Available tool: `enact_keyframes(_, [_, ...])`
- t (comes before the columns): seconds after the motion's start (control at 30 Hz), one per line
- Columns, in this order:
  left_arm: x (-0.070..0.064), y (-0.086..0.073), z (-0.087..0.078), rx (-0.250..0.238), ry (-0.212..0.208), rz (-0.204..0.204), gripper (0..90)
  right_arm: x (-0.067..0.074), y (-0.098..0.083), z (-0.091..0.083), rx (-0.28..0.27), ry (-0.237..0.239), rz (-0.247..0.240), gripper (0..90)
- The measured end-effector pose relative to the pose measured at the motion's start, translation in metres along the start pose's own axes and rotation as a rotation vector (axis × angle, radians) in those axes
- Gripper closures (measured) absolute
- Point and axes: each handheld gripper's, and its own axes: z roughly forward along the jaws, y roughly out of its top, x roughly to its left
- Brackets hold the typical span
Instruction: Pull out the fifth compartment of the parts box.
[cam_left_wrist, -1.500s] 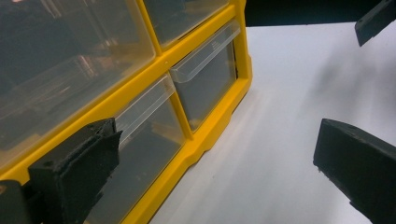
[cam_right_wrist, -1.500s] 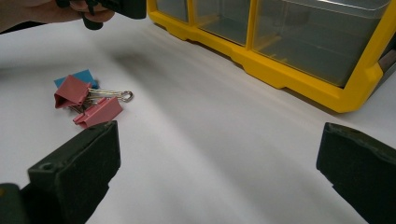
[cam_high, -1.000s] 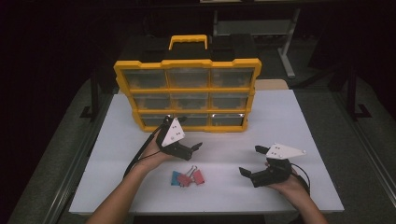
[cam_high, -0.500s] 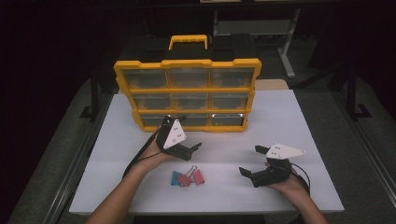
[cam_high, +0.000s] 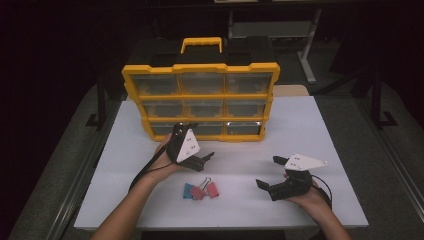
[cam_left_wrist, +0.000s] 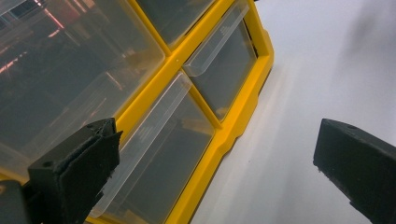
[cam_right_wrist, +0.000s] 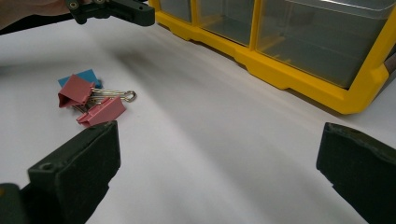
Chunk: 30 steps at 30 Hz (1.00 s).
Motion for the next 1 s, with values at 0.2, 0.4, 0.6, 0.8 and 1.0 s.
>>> enact_keyframes(0.2, [-0.0014, 0.0007, 0.0, 0.004, 0.013, 0.028, 0.0, -0.0001, -0.0002, -0.0002, 0.004, 0.001, 0.002, 0.0])
enact_keyframes(0.4, [-0.0026, 0.0012, 0.0, 0.012, 0.024, 0.057, 0.0, 0.0002, -0.0002, -0.0001, 0.003, 0.001, 0.002, 0.0])
enact_keyframes(0.6, [-0.0033, 0.0021, -0.0002, 0.017, 0.03, 0.08, 0.0, 0.0006, -0.0003, 0.0002, 0.005, 0.0, 0.0, 0.0])
enact_keyframes(0.8, [-0.0056, 0.0024, 0.0004, 0.032, 0.049, 0.129, 0.0, 0.0005, -0.0005, 0.0004, 0.006, -0.003, -0.007, 0.0])
enact_keyframes(1.0, [-0.0067, 0.0027, 0.0002, 0.041, 0.059, 0.16, 0.0, 0.0007, -0.0005, 0.0004, 0.006, -0.004, -0.007, 0.0])
